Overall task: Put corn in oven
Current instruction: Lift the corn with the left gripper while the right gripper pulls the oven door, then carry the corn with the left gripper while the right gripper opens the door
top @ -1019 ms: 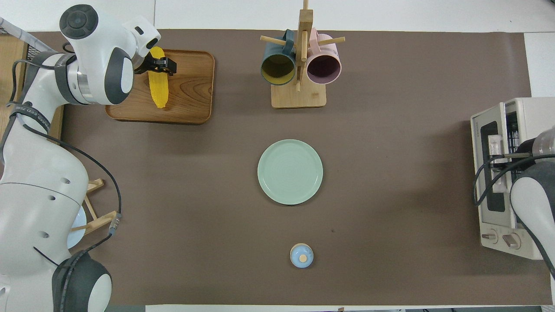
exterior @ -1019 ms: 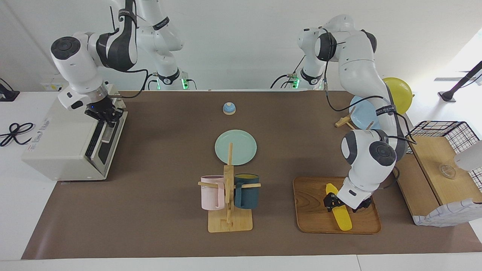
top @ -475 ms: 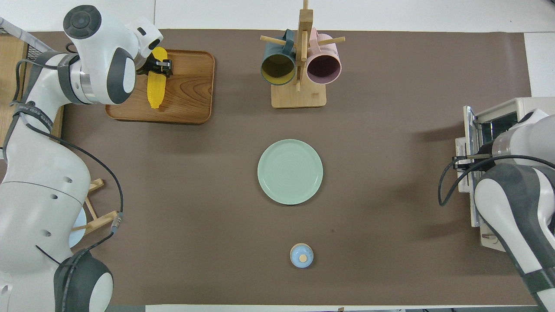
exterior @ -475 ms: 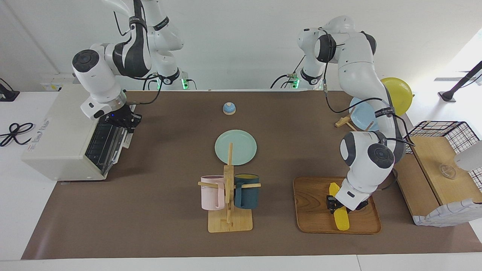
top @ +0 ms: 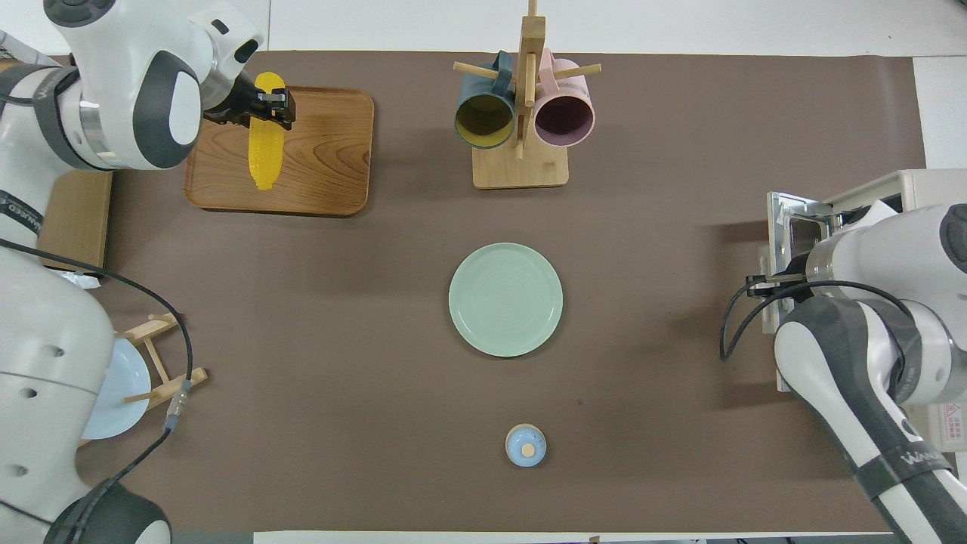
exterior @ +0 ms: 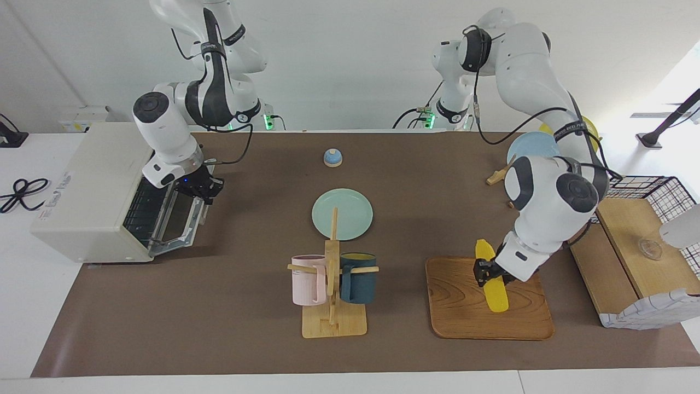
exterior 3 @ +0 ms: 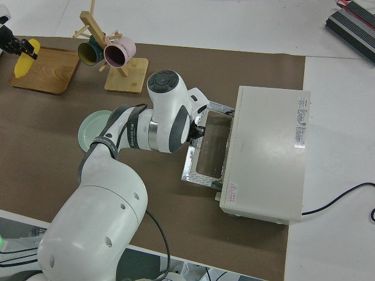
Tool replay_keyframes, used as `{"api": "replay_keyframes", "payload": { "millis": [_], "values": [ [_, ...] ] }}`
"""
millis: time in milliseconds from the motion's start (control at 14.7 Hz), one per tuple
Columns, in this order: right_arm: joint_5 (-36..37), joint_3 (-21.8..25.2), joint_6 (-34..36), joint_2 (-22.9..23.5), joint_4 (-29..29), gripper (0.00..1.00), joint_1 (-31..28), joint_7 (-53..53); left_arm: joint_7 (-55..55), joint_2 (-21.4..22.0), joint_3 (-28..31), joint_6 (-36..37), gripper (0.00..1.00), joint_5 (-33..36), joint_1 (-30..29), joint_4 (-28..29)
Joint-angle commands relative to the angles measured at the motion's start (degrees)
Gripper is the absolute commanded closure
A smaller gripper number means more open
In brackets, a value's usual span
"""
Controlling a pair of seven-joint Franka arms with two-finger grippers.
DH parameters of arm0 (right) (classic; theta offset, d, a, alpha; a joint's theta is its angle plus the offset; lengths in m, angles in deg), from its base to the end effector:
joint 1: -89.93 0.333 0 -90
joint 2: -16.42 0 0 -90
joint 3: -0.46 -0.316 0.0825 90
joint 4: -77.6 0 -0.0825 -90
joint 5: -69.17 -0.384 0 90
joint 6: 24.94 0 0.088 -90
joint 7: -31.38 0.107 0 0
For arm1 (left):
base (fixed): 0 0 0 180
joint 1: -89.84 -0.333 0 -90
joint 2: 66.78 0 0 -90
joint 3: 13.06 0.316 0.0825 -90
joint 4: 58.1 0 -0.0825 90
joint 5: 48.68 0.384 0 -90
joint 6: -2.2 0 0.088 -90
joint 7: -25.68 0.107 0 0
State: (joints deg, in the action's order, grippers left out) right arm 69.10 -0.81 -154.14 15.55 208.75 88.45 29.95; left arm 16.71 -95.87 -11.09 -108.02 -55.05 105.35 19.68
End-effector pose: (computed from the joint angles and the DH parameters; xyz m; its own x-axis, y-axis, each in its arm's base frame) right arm 0.5099 -0.0018 0.3562 0.9996 0.0205 -0.0188 0.0205 -0.9998 -0.0011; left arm 0.6886 -0.1787 0.4353 0.9980 -0.0471 0.0426 -0.0510 -0.9939 0.0974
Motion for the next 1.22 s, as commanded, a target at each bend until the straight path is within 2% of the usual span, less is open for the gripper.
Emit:
{"api": "replay_keyframes", "payload": {
  "millis": [0,272,475,747,883,1019,1155],
  "values": [
    [4.29,2.33,-7.55,4.46,1.38,1.00,-3.88,-1.73,-7.89,14.04,0.75,-4.29,1.00,-0.57,7.06,20.36],
    [4.29,2.24,-9.06,6.23,1.65,1.00,-3.79,-1.47,-20.20,18.18,0.75,-7.45,1.00,-0.57,17.60,27.23],
    [4.20,2.15,-9.06,7.10,0.95,1.00,-3.62,-1.38,-28.12,20.38,0.66,-23.14,1.00,-0.66,25.08,35.92],
    [0.87,0.84,-7.30,7.55,-1.86,1.00,-3.53,-1.30,-30.68,15.57,0.66,-31.97,1.00,-0.66,30.01,36.65],
    [0.77,-0.39,-7.21,7.72,-2.48,1.00,-3.44,0.63,-30.85,11.79,0.66,-35.31,1.00,-0.74,30.81,35.35],
    [0.60,-1.79,-6.95,7.63,-2.31,1.00,-3.44,3.00,-31.47,8.54,0.66,-36.11,1.00,-0.75,31.78,33.32],
    [0.60,-2.41,-6.95,7.55,-2.04,1.00,-3.44,3.54,-31.29,8.00,0.75,-36.20,1.00,-0.66,31.96,33.40]
  ]
}}
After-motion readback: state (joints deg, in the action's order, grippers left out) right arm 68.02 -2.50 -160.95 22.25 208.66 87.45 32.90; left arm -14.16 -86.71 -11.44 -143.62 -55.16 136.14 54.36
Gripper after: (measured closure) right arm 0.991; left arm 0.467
